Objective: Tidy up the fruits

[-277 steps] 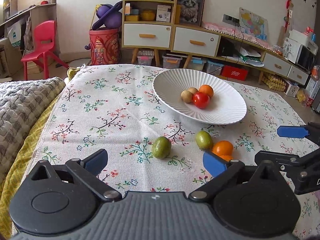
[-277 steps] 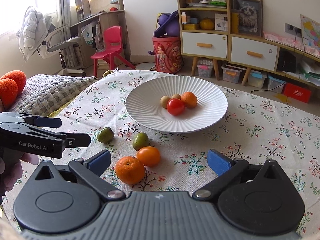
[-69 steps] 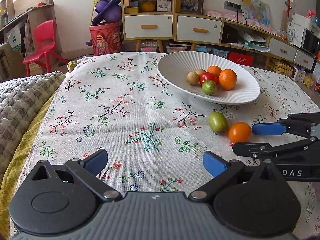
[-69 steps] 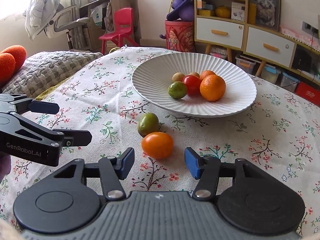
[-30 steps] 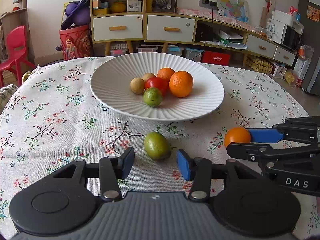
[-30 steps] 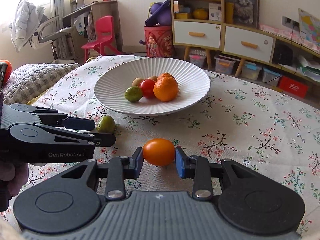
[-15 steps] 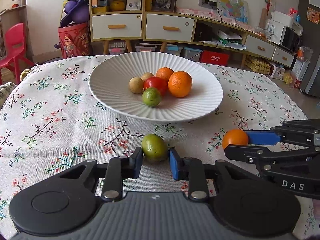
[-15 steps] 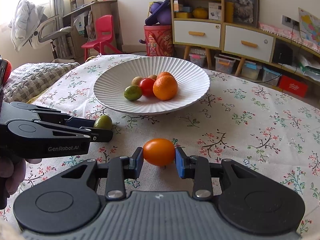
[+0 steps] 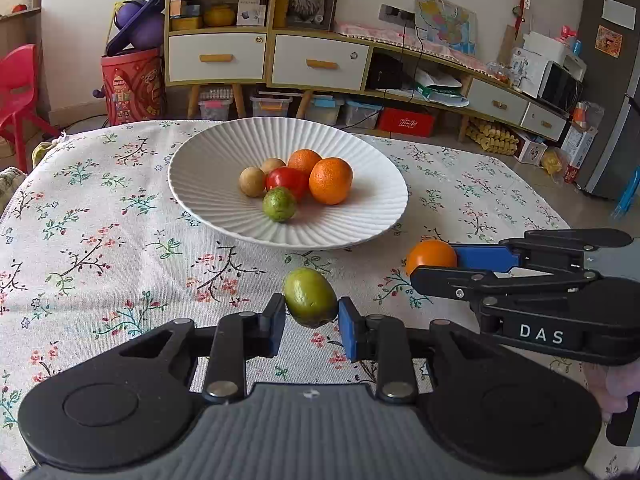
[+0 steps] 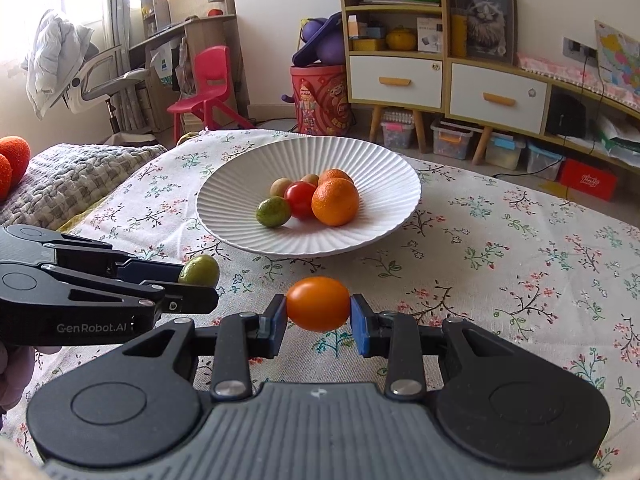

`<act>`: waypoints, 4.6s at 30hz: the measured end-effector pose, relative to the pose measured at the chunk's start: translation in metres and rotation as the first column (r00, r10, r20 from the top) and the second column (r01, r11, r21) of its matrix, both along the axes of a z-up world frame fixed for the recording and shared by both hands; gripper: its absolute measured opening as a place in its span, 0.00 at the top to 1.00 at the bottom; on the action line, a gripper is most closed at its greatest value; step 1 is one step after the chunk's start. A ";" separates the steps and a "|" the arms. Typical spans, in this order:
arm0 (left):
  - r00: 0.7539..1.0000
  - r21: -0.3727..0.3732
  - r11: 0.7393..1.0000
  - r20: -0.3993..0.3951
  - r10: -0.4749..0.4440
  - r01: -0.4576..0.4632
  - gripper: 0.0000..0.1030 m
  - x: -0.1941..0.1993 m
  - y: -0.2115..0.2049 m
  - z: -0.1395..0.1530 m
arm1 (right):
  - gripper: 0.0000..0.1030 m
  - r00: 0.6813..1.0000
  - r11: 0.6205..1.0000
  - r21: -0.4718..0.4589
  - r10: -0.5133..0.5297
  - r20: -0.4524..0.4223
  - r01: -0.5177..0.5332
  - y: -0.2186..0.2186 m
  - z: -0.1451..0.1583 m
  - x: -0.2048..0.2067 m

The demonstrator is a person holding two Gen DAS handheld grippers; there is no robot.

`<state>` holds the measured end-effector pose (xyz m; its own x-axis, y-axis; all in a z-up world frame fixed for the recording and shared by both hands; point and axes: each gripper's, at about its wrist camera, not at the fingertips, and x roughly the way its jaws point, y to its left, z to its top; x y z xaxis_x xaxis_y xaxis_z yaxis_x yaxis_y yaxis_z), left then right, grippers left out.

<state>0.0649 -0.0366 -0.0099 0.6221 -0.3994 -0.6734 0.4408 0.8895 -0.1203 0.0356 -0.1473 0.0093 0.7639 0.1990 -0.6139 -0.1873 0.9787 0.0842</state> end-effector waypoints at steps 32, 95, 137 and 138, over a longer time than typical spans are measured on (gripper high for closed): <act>0.997 0.057 0.997 0.065 0.049 -0.052 0.88 0.062 -0.001 0.008 | 0.70 0.999 1.000 0.013 0.006 0.032 -0.006 0.015 0.004 0.050; 0.958 0.172 0.943 0.021 0.287 -0.286 0.11 -0.008 0.008 0.034 | 0.01 0.975 0.980 -0.073 -0.194 -0.105 0.187 0.003 0.025 -0.004; 0.958 0.188 0.940 0.042 0.283 -0.286 0.11 -0.010 0.007 0.034 | 0.01 0.976 0.980 -0.081 -0.192 -0.107 0.184 0.005 0.025 -0.003; 0.958 0.187 0.940 0.042 0.283 -0.286 0.11 -0.010 0.007 0.034 | 0.01 0.976 0.980 -0.081 -0.192 -0.107 0.184 0.005 0.025 -0.003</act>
<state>0.0550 -0.0295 0.0242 0.7011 -0.0704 -0.7096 0.1667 0.9837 0.0671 0.0324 -0.1423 0.0341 0.7081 0.0118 -0.7060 0.0075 0.9997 0.0242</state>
